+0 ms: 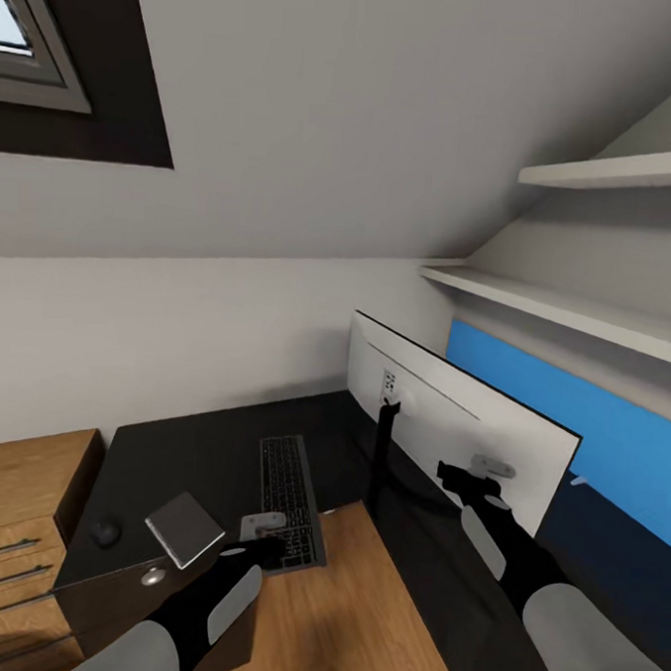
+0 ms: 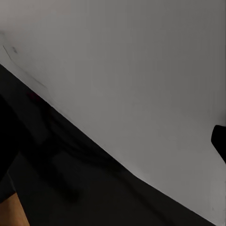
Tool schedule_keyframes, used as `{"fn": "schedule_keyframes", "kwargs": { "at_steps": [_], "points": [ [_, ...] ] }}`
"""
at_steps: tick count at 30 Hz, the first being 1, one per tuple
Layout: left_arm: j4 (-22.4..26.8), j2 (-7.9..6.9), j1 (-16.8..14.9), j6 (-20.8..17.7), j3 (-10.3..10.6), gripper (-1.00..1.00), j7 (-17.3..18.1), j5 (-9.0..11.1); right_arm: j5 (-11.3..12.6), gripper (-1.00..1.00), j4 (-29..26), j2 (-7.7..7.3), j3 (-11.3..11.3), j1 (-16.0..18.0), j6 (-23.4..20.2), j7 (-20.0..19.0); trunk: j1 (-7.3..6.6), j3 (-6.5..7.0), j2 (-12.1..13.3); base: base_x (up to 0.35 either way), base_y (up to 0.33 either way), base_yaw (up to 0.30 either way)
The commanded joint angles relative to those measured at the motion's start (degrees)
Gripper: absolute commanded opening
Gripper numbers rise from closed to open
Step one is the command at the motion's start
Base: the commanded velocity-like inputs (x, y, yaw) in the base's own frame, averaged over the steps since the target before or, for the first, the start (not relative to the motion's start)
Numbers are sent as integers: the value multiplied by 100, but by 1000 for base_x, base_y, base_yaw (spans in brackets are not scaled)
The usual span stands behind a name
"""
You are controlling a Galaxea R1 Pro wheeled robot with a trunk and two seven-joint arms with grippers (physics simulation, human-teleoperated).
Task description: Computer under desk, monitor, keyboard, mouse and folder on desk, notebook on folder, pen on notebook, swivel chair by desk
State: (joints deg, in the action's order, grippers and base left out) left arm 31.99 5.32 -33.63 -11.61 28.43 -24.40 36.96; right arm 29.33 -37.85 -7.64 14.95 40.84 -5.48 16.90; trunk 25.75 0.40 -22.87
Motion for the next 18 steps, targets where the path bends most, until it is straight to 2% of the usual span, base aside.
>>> {"fn": "schedule_keyframes", "kwargs": {
  "at_steps": [1, 6, 12, 18],
  "points": [
    [9, -5, -3, -16, 34, 100, -47, 38, 29, 100, -12, -9, 43, 3, -23, 53, 3, -3, -5, 17, 0, -1],
    [9, -5, -3, -17, 31, 100, -44, 39, 29, 100, -12, -9, 43, 3, -23, 57, 3, -3, -5, 7, 0, 0],
    [7, -9, -3, -17, 31, 100, -43, 36, 29, 100, -12, -9, 43, 3, -23, 55, 3, -3, -5, 201, 0, 0],
    [1, -8, -3, -14, 31, 100, -43, 31, 29, 100, -10, -9, 43, 3, -23, 52, 3, -3, -5, 111, -16, 0]
  ]
}}
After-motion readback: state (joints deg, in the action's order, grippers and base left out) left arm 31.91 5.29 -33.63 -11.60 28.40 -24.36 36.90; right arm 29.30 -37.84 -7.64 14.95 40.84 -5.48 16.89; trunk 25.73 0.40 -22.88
